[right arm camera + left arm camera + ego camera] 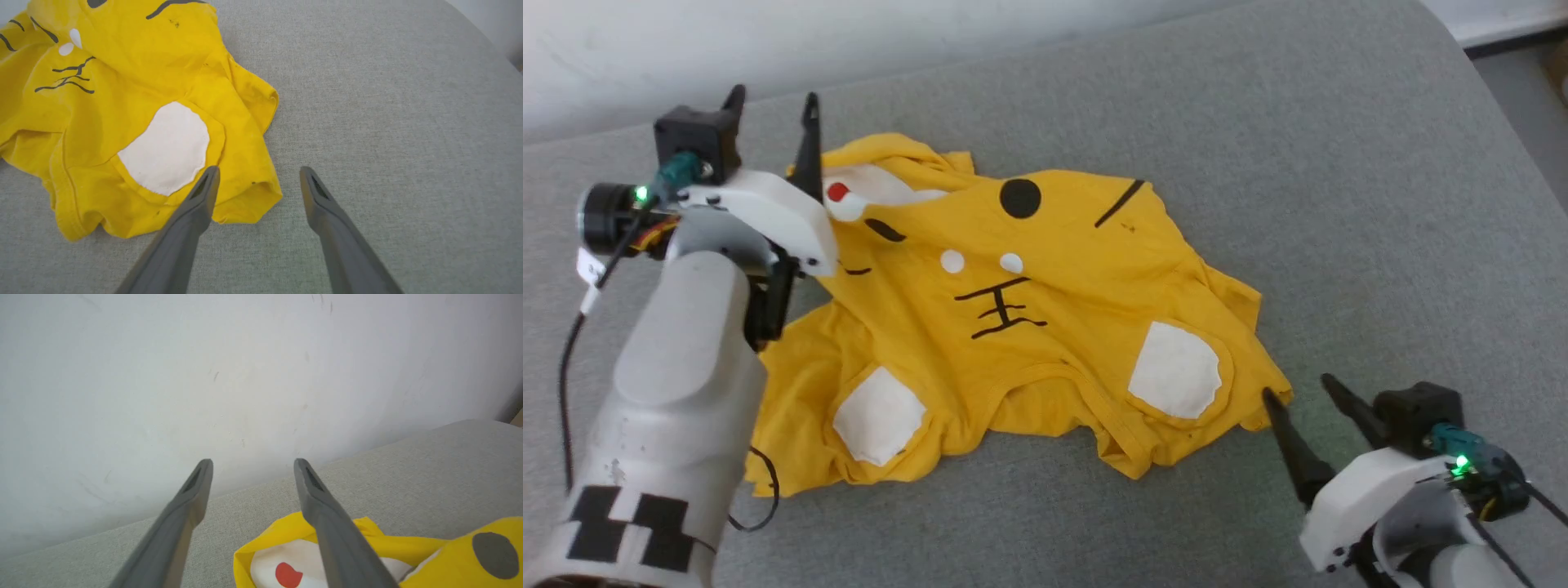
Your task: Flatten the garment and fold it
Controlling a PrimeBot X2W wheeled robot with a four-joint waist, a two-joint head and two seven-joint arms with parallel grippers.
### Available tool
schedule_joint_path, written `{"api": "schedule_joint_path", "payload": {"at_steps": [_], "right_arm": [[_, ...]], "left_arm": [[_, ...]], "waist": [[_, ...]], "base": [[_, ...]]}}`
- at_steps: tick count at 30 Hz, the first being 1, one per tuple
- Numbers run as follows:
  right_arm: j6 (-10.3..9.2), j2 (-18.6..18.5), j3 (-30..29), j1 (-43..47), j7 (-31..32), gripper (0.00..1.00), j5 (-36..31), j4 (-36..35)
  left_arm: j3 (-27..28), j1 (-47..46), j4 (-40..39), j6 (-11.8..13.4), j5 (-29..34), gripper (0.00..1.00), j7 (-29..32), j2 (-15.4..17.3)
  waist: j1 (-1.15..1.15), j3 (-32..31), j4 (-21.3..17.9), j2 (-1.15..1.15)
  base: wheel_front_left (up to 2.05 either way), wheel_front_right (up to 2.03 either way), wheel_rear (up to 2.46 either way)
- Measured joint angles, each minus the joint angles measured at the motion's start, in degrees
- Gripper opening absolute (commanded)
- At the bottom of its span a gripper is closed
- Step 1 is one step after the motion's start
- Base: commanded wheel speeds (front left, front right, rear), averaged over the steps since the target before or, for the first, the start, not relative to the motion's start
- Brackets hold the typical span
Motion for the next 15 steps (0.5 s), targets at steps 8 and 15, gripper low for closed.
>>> {"api": "schedule_joint_path", "payload": {"at_steps": [8,15], "right_arm": [[0.0,-3.9,-4.9,1.7,6.5,1.0,0.3,0.0],[-0.03,-6.8,-6.2,4.0,11.8,1.0,1.8,1.9]], "left_arm": [[1.9,8.8,-11.3,-0.2,-1.9,1.0,-5.2,-2.6],[2.7,24.9,-26.6,2.8,-1.8,1.0,-5.3,-3.4]], "waist": [[-0.02,-3.5,4.4,0.0],[-0.02,-6.5,10.0,0.0]], "base": [[0.0,0.0,0.0],[0.0,0.0,0.0]]}}
